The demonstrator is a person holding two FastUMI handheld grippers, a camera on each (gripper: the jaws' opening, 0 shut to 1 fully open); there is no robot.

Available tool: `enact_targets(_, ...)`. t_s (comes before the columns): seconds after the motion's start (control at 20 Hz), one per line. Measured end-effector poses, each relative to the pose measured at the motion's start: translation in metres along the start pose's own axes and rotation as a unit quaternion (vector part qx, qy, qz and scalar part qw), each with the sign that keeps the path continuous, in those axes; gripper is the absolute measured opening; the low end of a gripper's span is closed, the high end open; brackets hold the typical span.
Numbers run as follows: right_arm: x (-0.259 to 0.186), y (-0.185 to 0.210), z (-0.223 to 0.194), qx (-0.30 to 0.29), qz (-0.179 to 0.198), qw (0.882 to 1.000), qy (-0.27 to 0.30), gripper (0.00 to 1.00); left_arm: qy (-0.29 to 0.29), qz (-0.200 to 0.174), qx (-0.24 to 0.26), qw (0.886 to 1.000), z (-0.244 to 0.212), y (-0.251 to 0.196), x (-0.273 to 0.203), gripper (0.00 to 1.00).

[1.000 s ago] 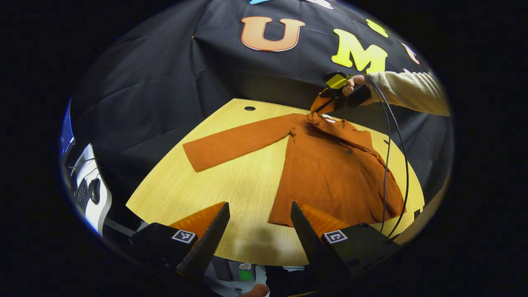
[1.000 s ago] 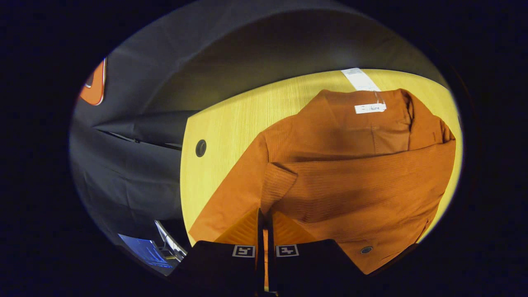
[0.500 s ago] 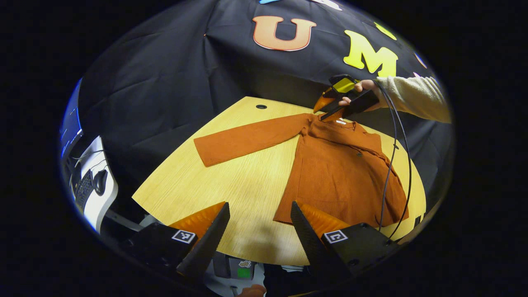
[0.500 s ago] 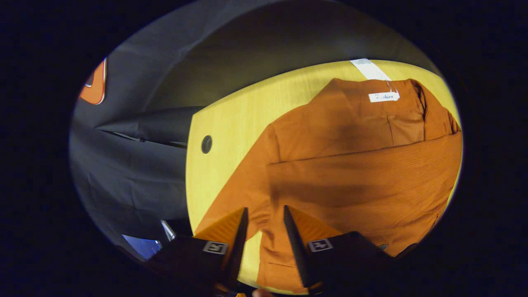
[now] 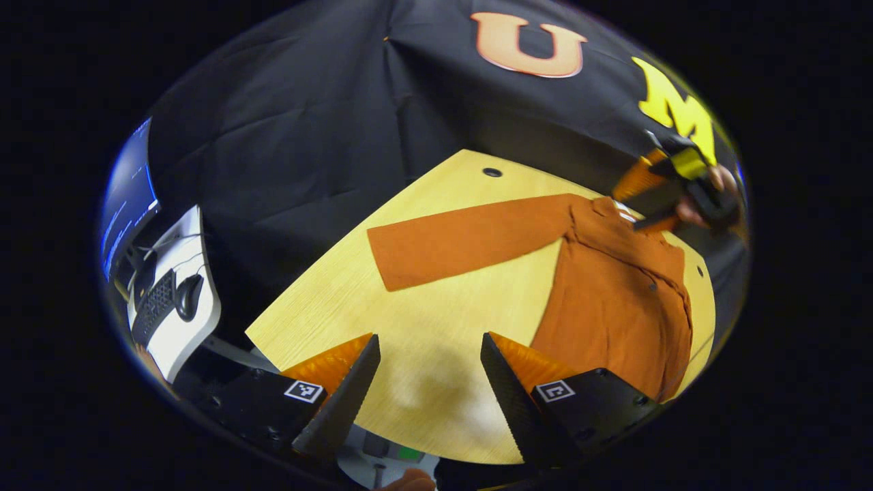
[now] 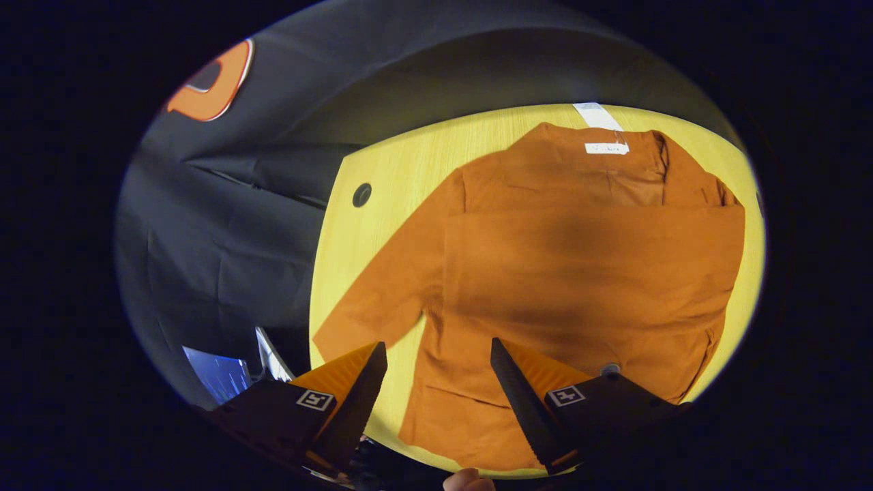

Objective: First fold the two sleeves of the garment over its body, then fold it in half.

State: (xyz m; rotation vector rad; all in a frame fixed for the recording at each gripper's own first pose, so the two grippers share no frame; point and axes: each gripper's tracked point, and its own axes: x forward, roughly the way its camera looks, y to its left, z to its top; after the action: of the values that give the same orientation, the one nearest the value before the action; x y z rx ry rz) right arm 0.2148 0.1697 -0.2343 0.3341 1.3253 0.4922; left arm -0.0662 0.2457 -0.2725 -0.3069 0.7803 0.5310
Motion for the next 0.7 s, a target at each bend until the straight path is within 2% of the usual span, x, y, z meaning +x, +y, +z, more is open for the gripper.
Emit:
enact_targets(0.1,-0.012,-0.016,-0.023,0.003,-0.002,1.000,0.002,0.98,0.018,0.012,-0.036,0.999,0.019,0.013,0.025,0.97)
enact_targets(0.35,-0.032,-0.073,-0.087,-0.003,-0.026,0.999,0.020,0.97,0.086,0.036,-0.084,0.992,0.041,0.038,0.077,0.97)
enact_targets(0.4,-0.036,-0.079,-0.101,0.004,-0.023,0.999,0.025,0.93,0.104,0.036,-0.097,0.989,0.043,0.040,0.085,0.97)
enact_targets(0.5,-0.046,-0.091,-0.124,0.017,-0.015,0.999,0.031,0.98,0.122,0.043,-0.107,0.986,0.052,0.047,0.100,0.97)
enact_targets(0.7,-0.069,-0.117,-0.157,0.015,-0.021,0.999,0.027,0.97,0.157,0.041,-0.121,0.979,0.065,0.047,0.127,0.97)
